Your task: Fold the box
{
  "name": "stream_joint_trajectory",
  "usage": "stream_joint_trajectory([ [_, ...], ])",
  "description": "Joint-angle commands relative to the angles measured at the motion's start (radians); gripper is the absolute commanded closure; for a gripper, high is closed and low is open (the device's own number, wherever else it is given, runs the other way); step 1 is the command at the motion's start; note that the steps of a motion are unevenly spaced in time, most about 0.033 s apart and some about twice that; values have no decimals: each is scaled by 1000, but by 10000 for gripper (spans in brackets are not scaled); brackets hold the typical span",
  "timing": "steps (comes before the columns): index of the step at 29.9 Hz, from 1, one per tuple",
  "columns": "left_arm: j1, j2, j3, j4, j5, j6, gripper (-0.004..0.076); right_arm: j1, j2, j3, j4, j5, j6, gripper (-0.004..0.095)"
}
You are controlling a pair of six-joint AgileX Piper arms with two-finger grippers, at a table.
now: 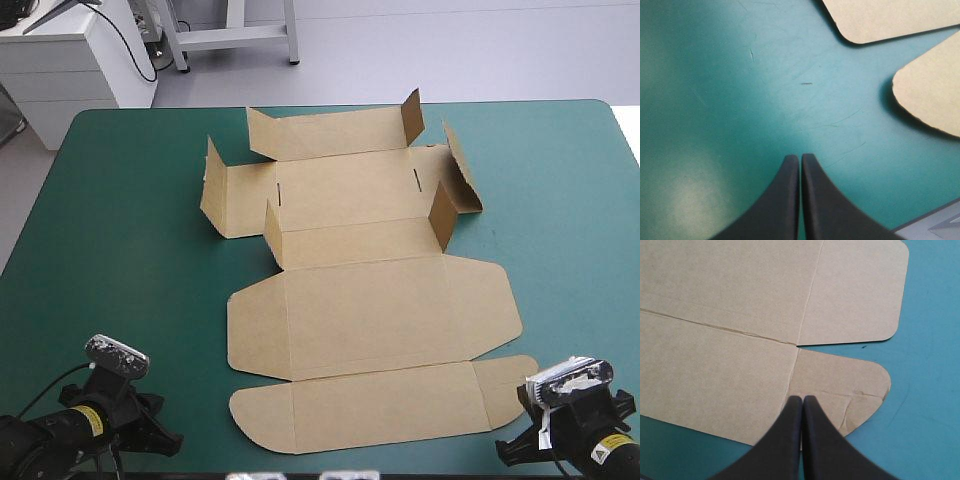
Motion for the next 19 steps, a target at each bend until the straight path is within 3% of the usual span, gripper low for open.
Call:
stream_joint_trajectory([
  [1,-4,3,-23,-9,-40,-2,731,3,12,-34,12,-80,-30,924],
  [10,-4,3,-23,-9,-38,-2,731,3,60,-156,3,-155,-30,923],
  [19,-4,3,-23,-9,-38,-2,731,3,301,-369,3,-155,-54,924],
])
